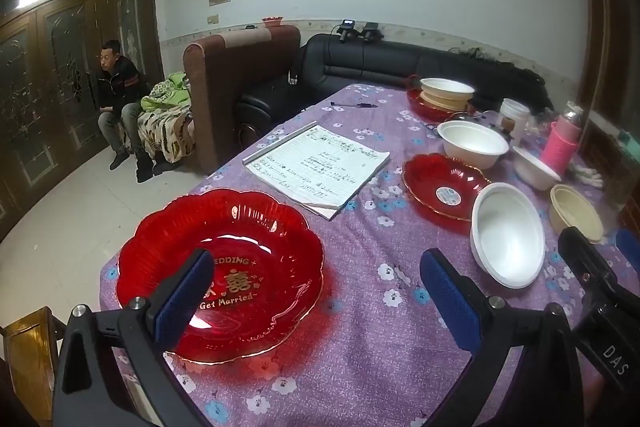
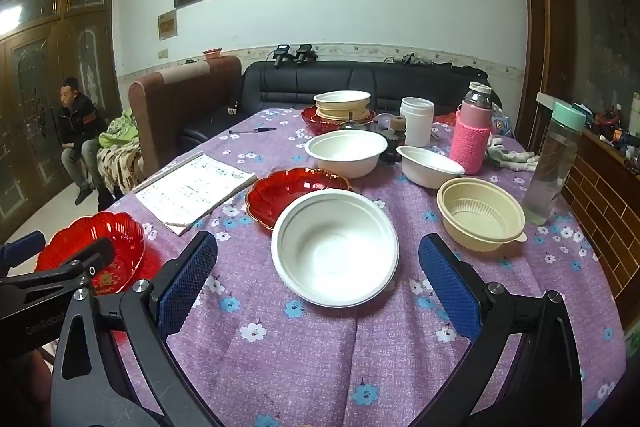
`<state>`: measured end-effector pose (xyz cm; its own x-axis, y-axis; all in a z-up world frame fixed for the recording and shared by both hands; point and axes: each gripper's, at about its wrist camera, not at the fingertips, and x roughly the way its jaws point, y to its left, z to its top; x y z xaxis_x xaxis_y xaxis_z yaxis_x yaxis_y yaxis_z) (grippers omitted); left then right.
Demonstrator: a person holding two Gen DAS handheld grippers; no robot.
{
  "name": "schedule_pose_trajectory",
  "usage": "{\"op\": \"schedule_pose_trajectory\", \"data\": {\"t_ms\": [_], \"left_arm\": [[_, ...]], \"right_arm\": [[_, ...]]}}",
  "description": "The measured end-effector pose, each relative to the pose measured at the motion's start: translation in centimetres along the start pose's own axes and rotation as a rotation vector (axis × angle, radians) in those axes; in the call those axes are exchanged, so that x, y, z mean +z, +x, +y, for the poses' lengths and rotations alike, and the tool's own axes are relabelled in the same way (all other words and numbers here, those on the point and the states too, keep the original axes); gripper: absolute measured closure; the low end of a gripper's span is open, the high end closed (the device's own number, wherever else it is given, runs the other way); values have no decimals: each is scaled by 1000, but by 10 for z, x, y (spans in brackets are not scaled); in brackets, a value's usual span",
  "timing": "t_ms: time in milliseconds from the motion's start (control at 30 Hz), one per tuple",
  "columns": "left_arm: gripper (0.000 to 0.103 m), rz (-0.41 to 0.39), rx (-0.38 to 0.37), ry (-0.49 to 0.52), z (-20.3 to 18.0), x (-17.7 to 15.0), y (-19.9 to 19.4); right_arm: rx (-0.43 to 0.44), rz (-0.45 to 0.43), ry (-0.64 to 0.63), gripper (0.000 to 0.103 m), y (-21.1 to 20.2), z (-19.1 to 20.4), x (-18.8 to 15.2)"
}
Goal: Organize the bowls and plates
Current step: 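Move the left gripper to the large red wedding plate and grasp its rim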
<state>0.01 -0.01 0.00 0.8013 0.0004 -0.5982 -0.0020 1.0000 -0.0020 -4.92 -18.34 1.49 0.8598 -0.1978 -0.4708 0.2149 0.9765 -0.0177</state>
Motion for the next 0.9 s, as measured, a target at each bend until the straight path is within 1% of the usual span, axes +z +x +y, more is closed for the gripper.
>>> {"op": "schedule_pose_trajectory", "data": {"t_ms": [33, 133, 300, 467, 533, 600, 667, 700, 800, 833, 867, 900], "left_arm": [[1, -1, 3, 1, 0, 0, 0], [1, -3, 6, 4, 2, 0, 0], [1, 3, 10, -3, 8, 4, 2], [1, 17, 18, 6, 20, -2, 4], [1, 36, 46, 31, 34, -7, 5], [1, 58, 66, 31, 50, -9, 6], [1, 65, 122, 19, 77, -11, 2], [1, 64, 166, 15, 92, -11, -1], [1, 27, 266, -60, 135, -17, -5], [1, 18, 305, -77, 149, -17, -5], [1, 30, 313, -112, 159, -19, 2], [1, 80, 308, -153, 166, -24, 16]], "right_arm": [[1, 4, 2, 1, 1, -5, -1], [4, 7, 3, 1, 1, -6, -2], [8, 13, -4, 1, -8, 19, 7], [24, 37, -22, 1, -9, 34, 18], [41, 56, -36, 1, -5, 40, 20], [56, 73, -51, 1, 0, 47, 22], [77, 96, -63, 1, 7, 58, 22], [97, 115, -68, 1, 13, 63, 22], [155, 160, -72, 1, 25, 78, 20], [188, 182, -69, 1, 32, 85, 19], [207, 199, -74, 1, 37, 94, 19], [223, 216, -82, 1, 42, 104, 18]]}}
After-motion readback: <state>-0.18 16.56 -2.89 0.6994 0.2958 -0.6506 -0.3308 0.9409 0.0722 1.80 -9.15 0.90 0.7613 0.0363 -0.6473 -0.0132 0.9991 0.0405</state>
